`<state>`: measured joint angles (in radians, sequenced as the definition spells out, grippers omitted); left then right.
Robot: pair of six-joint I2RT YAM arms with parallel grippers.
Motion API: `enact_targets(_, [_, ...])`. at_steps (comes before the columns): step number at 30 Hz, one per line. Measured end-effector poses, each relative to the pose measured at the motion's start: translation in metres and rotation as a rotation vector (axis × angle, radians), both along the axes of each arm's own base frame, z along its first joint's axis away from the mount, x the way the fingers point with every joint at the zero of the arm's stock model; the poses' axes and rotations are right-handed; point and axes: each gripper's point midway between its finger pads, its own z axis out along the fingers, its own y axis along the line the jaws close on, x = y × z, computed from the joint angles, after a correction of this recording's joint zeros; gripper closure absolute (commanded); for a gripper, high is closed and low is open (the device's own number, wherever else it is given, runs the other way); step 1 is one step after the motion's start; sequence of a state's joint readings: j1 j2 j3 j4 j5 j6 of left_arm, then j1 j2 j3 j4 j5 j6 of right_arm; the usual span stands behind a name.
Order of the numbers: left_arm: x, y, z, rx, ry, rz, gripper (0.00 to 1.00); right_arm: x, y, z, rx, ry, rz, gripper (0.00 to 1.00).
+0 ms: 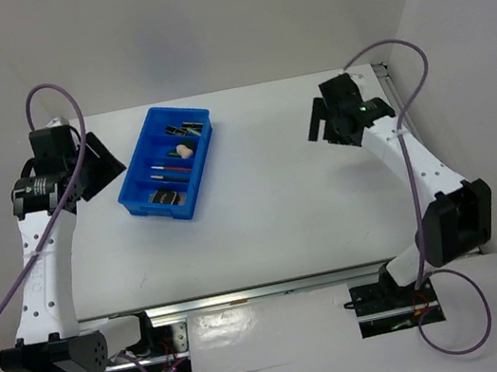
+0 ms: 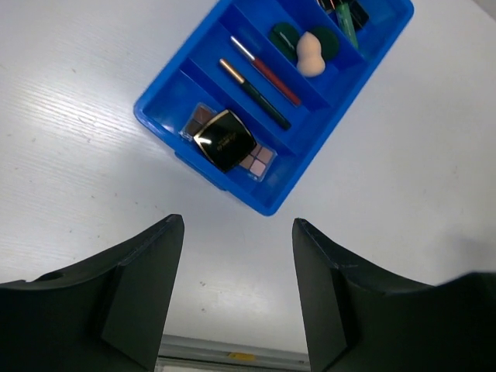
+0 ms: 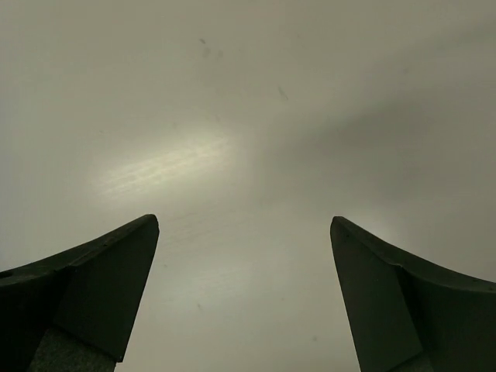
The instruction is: Organize the makeup
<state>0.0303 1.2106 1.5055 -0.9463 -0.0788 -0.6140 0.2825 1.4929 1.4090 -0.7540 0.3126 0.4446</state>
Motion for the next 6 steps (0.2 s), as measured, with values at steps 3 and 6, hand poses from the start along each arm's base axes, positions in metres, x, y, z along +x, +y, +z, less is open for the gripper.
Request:
enact_targets(3, [0.000, -0.011, -0.012, -0.022, 0.019, -0.070, 0.29, -0.040, -0.026, -0.023, 0.006, 0.088, -0.088, 0.01])
enact_targets(6, [-0.001, -0.019, -0.020, -0.045, 0.030, -0.116, 0.29, -0.067, -0.037, -0.020, 0.030, 0.077, -0.121, 0.01])
